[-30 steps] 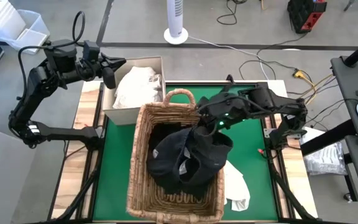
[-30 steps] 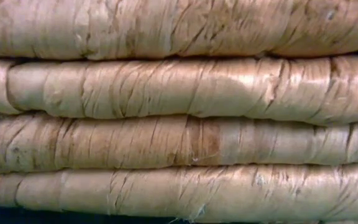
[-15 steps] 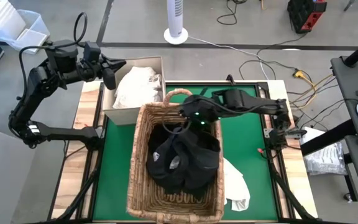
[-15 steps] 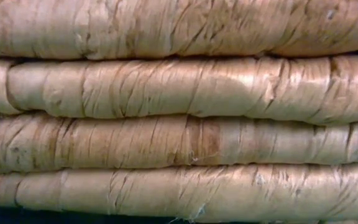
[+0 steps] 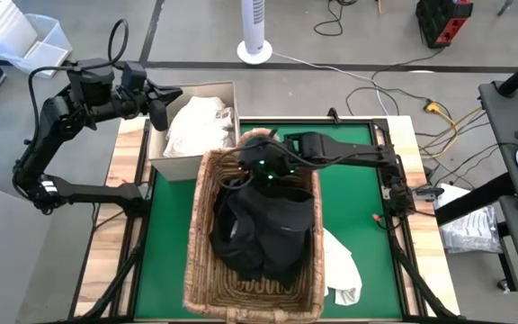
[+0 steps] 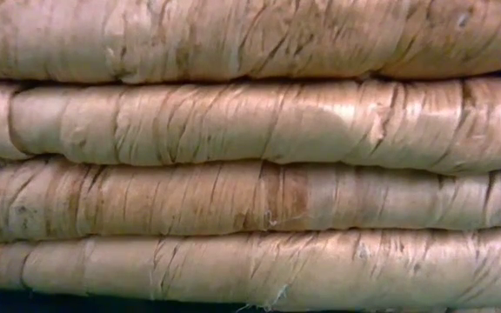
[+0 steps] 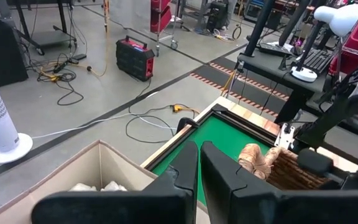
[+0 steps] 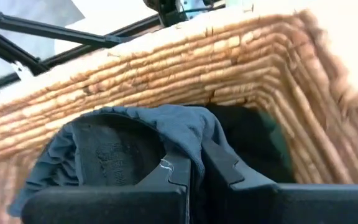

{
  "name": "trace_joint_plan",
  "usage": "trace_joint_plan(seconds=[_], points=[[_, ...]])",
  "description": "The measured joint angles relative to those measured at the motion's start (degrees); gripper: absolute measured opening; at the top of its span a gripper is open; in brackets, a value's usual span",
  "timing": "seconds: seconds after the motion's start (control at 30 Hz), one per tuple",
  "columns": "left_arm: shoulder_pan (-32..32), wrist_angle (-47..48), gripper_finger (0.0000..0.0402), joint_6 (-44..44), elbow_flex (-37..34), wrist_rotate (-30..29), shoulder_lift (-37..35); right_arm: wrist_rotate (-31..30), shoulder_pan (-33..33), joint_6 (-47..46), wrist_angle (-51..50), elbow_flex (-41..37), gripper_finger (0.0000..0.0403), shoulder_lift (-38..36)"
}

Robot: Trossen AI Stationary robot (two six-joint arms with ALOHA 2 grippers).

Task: Pick & Place Cloths
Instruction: Put the black shorts into the brown basket

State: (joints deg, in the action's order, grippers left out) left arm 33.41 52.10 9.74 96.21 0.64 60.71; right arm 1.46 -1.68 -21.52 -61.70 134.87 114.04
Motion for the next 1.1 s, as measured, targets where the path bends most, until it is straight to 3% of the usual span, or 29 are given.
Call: trace_joint_plan(seconds=[0.3, 0.8, 0.97, 1.1], points=[[0.0, 1.32, 0.0, -0.02, 0.02, 0.0, 0.04, -2.38, 0.08, 5.84, 1.34, -0.11, 0.0022, 1.44], [0.0, 1.01, 0.0, 0.0, 0.01, -0.04, 0.17, -2.98, 0.87, 8.66, 3.42, 0.07, 0.0211, -0.02], [0.0, 1.03, 0.0, 0.0, -0.01, -0.07, 0.17, -3.04, 2.17, 8.71, 3.59, 0.13, 0.0234, -2.78], [0.0, 1.03, 0.0, 0.02, -0.01, -0.07, 0.17, -3.08, 2.86, 9.82, 2.68, 0.13, 0.023, -5.21]])
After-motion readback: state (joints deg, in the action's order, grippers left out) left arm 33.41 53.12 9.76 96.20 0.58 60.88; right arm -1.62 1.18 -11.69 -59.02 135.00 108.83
